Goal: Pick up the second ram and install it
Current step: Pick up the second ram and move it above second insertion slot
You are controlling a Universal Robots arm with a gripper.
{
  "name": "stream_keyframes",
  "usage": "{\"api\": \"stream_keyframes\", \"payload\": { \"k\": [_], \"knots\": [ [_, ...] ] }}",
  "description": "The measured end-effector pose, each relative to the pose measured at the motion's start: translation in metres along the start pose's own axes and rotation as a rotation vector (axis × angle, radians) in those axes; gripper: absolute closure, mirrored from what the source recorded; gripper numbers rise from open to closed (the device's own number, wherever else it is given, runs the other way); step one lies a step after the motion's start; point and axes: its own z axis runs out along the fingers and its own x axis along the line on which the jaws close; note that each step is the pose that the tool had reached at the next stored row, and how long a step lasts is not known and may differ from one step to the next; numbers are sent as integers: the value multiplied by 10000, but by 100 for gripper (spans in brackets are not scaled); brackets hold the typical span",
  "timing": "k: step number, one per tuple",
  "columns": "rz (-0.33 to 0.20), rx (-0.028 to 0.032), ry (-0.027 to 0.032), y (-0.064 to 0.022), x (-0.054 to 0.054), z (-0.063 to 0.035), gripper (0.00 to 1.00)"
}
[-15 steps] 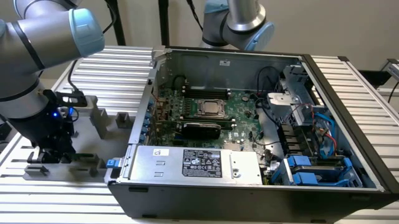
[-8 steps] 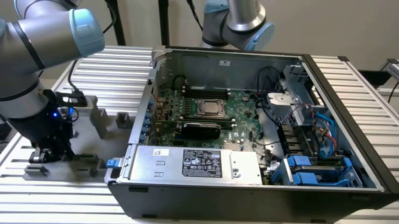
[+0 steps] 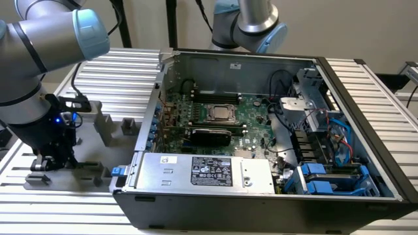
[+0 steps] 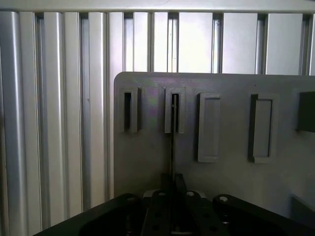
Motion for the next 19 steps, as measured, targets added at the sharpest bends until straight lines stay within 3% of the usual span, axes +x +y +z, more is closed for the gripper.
{"api": "stream_keyframes", "payload": {
  "k": [5, 8, 13, 19],
  "knots": [
    [-1, -2, 0, 0, 0, -6, 87],
    [0, -2, 0, 0, 1, -61, 87],
    [0, -1, -1, -1, 3, -230, 87],
    [0, -2, -3, -3, 6, -502, 87]
  ]
}}
